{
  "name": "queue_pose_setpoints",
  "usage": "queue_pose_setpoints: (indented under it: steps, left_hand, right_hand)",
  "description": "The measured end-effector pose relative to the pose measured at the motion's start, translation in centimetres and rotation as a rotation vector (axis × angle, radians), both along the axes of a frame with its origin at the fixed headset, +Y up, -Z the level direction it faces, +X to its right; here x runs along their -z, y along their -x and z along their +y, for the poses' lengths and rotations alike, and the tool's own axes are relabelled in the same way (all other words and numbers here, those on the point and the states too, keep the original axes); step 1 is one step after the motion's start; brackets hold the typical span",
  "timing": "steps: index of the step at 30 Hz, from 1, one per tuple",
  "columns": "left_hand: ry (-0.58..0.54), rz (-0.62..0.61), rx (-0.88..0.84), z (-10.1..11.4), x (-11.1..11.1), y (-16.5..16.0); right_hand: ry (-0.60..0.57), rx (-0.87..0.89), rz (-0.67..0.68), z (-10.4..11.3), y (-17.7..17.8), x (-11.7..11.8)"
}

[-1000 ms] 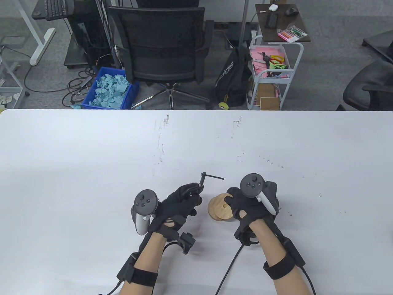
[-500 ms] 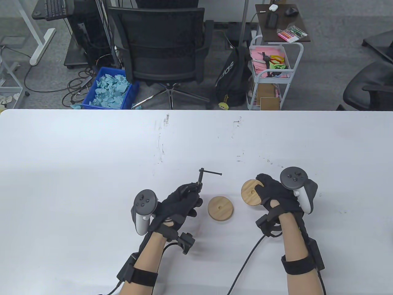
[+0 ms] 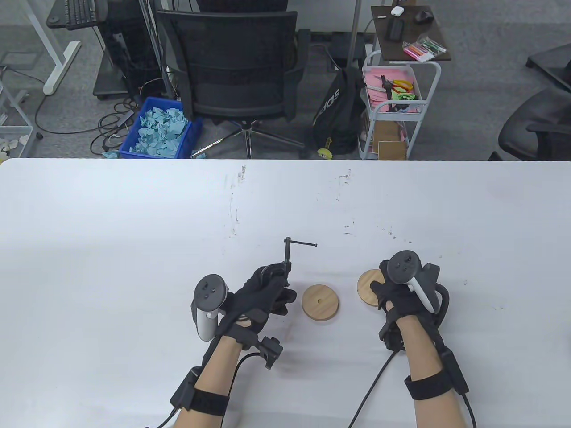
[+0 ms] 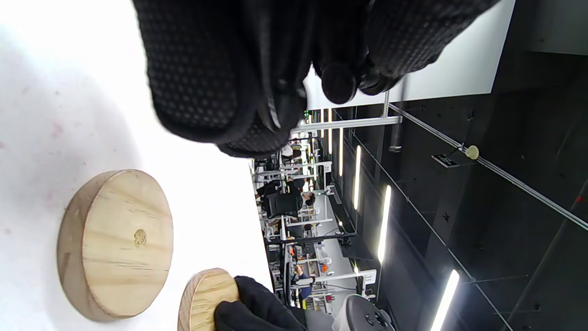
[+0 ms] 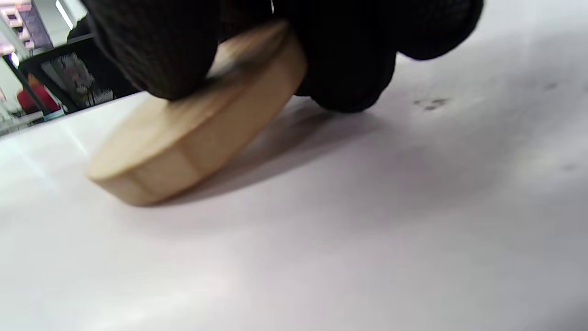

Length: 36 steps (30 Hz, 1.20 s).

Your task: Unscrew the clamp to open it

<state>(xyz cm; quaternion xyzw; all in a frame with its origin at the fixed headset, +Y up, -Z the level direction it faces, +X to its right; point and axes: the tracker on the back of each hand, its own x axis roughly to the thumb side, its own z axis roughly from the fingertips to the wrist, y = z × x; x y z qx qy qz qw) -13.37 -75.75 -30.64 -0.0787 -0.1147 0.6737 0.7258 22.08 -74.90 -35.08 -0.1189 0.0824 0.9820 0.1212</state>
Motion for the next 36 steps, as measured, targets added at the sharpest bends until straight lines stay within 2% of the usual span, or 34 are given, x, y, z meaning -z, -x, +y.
queue_pose_setpoints:
  steps: [2, 5, 8, 11, 13, 14, 16, 18, 22, 24, 27, 36]
  left_hand:
    - [0.000, 0.005, -0.003, 0.0, -0.1, 0.1]
    - [-0.001, 0.018, 0.007, 0.1, 0.0, 0.2]
    - [0.002, 0.041, 0.022, 0.1, 0.0, 0.6]
    - [0.014, 0.047, 0.016, 0.1, 0.2, 1.0]
    - [0.039, 0.044, 0.026, 0.1, 0.3, 1.3]
    - [0.053, 0.041, 0.050, 0.0, 0.3, 1.5]
    - [0.076, 0.032, 0.112, -0.2, 0.3, 1.7]
    - [0.078, 0.046, 0.196, -0.3, 0.4, 1.8]
    - [0.070, 0.133, 0.430, -0.3, 0.3, 1.4]
    - [0.119, 0.191, 0.552, -0.1, 0.1, 1.1]
    - [0.180, 0.207, 0.673, -0.1, 0.0, 0.8]
    - [0.204, 0.248, 0.793, -0.6, 0.0, 0.7]
  right_hand:
    - [-0.008, -0.088, 0.012, -0.3, 0.3, 0.0]
    - [-0.029, -0.091, 0.011, -0.2, 0.5, -0.1]
    - [0.060, -0.029, 0.060, 0.8, 0.3, -0.4]
    - [-0.038, 0.028, 0.093, 2.7, 0.1, -1.6]
    - [-0.077, 0.065, 0.167, 3.4, 0.0, -2.8]
    - [-0.057, 0.070, 0.259, 3.3, -0.1, -3.5]
    - [0.023, 0.012, 0.300, 3.0, -1.0, -4.7]
    - [-0.058, 0.006, 0.312, 2.8, -2.2, -5.9]
    - [-0.171, 0.134, 0.281, 2.4, -4.5, -7.6]
    - [-0.170, 0.151, 0.266, 2.2, -5.1, -8.1]
    - [-0.192, 0.159, 0.256, 2.3, -5.6, -8.5]
    - [-0.192, 0.106, 0.252, 1.7, -5.6, -8.9]
